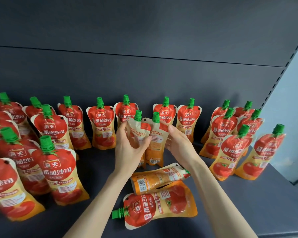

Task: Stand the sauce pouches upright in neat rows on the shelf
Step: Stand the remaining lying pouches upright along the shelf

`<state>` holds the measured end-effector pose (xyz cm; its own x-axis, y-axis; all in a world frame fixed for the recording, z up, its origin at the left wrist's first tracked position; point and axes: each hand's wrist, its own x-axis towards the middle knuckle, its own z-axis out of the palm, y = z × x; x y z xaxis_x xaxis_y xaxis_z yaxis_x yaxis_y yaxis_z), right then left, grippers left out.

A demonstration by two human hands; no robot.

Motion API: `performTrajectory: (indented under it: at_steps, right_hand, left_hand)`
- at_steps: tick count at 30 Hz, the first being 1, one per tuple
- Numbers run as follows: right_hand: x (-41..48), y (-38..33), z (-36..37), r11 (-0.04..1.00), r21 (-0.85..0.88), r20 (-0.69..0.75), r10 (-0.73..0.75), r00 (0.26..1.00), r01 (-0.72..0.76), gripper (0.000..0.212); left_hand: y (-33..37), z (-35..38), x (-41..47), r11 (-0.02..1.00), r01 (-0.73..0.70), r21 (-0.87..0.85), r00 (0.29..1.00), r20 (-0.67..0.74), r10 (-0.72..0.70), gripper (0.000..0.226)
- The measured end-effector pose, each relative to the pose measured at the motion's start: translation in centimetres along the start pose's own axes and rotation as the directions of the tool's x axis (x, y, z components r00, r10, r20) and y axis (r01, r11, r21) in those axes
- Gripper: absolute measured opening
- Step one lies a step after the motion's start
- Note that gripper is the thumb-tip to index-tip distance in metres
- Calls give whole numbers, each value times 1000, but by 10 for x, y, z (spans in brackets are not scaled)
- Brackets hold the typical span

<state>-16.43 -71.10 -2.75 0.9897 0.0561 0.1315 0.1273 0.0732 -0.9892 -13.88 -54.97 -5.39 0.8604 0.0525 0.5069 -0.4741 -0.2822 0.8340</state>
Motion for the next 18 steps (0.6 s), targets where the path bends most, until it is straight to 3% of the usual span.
performTrajectory:
  at_steps: [5, 9, 13, 14, 18]
  right_hand:
    - [5, 0, 0, 998, -38, 122, 47, 991, -43, 69]
    - [14, -7, 7, 994, -45, 234, 109, 966, -101, 75]
    - [23, -5, 12, 996, -49, 207, 89, 974, -81, 85]
    - [25, -3, 12, 996, -39, 196, 87, 977, -81, 85]
    - [25, 0, 11, 995, -45, 53, 93, 994, -91, 52]
  left_hand:
    - [0, -6, 0, 993, 8, -118, 983, 185, 14, 75]
    - [-5, -9, 1, 989, 5, -148, 960, 279, 37, 69]
    - [-5, -12, 1, 985, 42, -168, 948, 317, 13, 49]
    - [-5, -13, 0, 981, 61, -184, 949, 317, 0, 44]
    - [-11, -13, -1, 969, 106, -224, 961, 273, -42, 39]
